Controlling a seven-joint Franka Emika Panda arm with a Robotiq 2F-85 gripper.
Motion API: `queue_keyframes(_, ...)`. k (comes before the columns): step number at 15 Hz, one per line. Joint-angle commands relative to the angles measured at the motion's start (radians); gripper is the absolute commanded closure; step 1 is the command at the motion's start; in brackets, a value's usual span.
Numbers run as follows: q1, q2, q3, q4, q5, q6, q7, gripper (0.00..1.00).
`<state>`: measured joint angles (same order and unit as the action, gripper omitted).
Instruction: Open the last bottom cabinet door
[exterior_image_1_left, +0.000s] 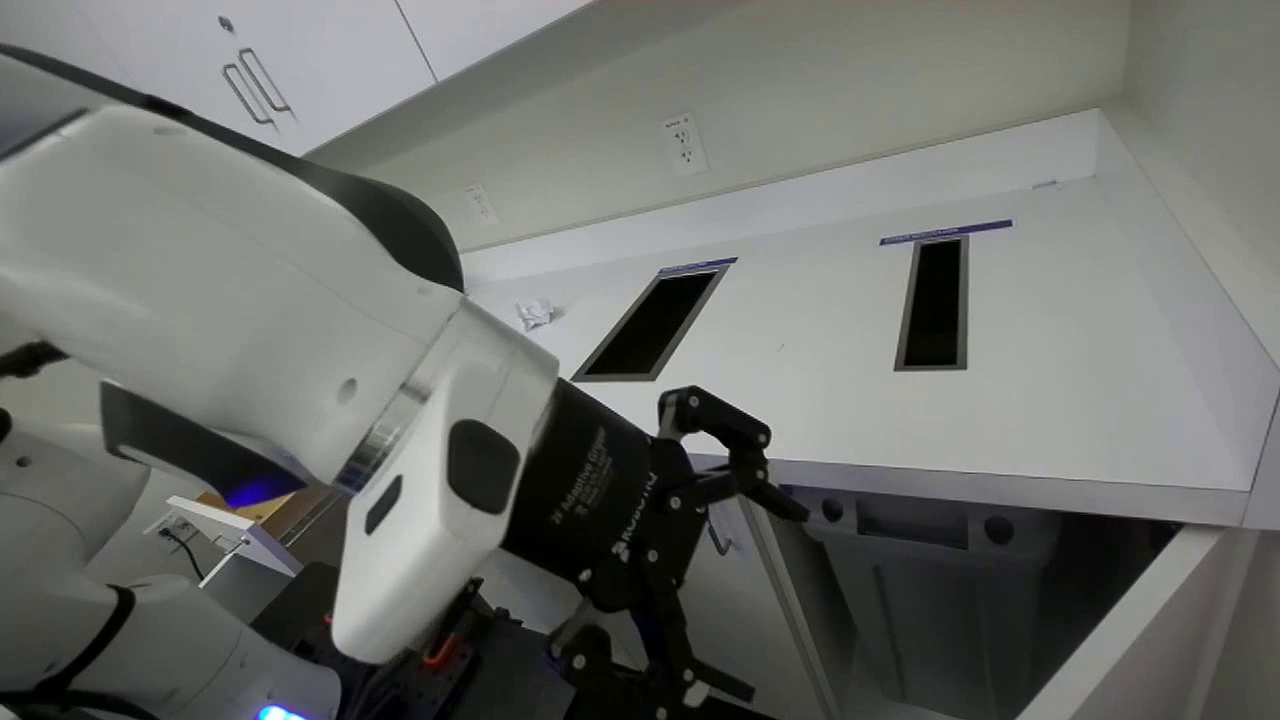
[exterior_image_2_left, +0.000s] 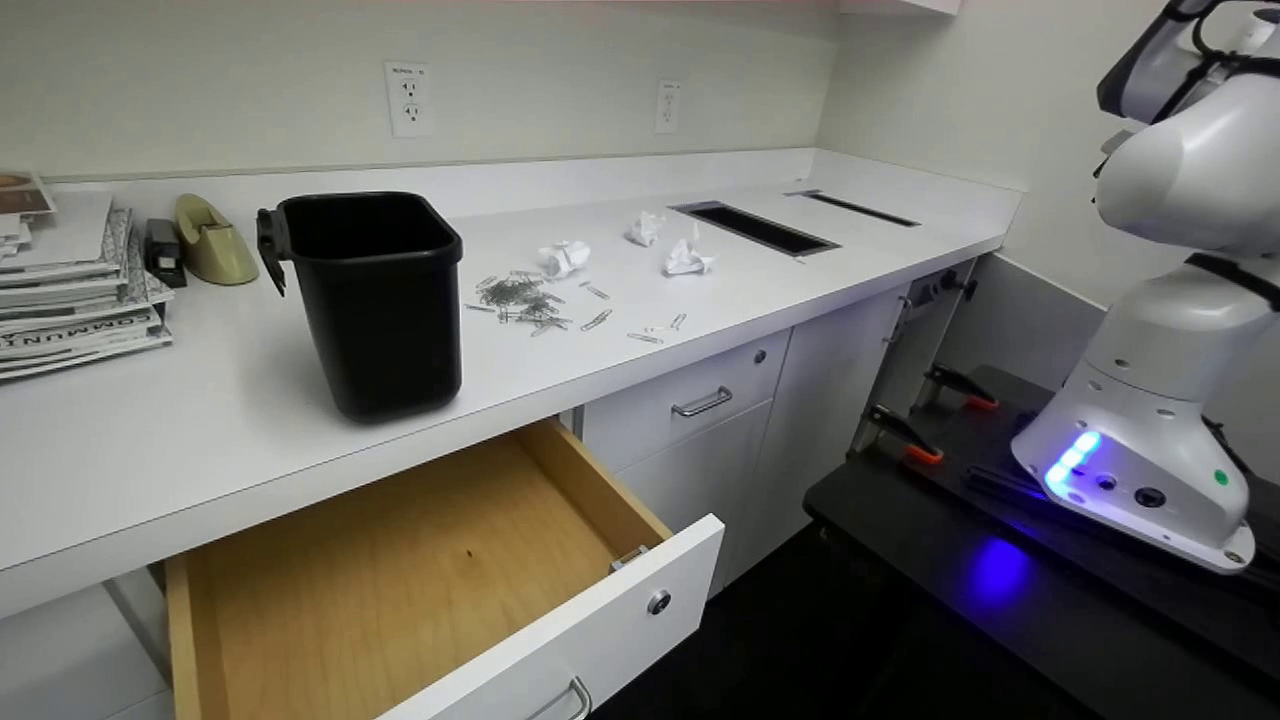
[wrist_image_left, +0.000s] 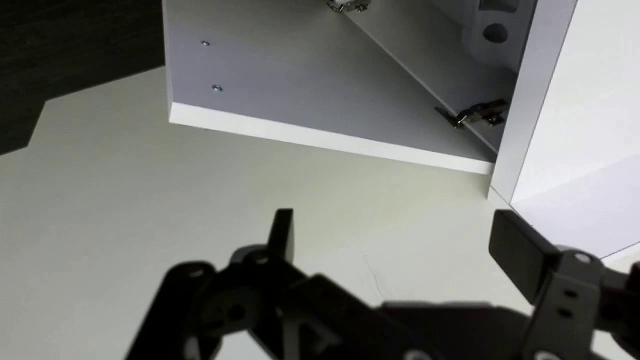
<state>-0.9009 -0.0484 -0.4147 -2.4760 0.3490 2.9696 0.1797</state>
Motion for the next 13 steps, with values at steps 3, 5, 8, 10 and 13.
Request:
queue_keyframes(3,0.027,-0.082,-0.019,-0.048,-0.046,-0.020,0.016,0.00)
queue_keyframes(5,0.029,-0.111,-0.017,-0.065,-0.050,-0.030,0.017,0.00)
queue_keyframes(8,0.031,-0.120,-0.017,-0.072,-0.050,-0.033,0.017,0.00)
queue_keyframes(10,0.031,-0.120,-0.017,-0.073,-0.050,-0.033,0.017,0.00)
queue_keyframes(13,0.032,-0.120,-0.017,-0.073,-0.050,-0.033,0.017,0.00)
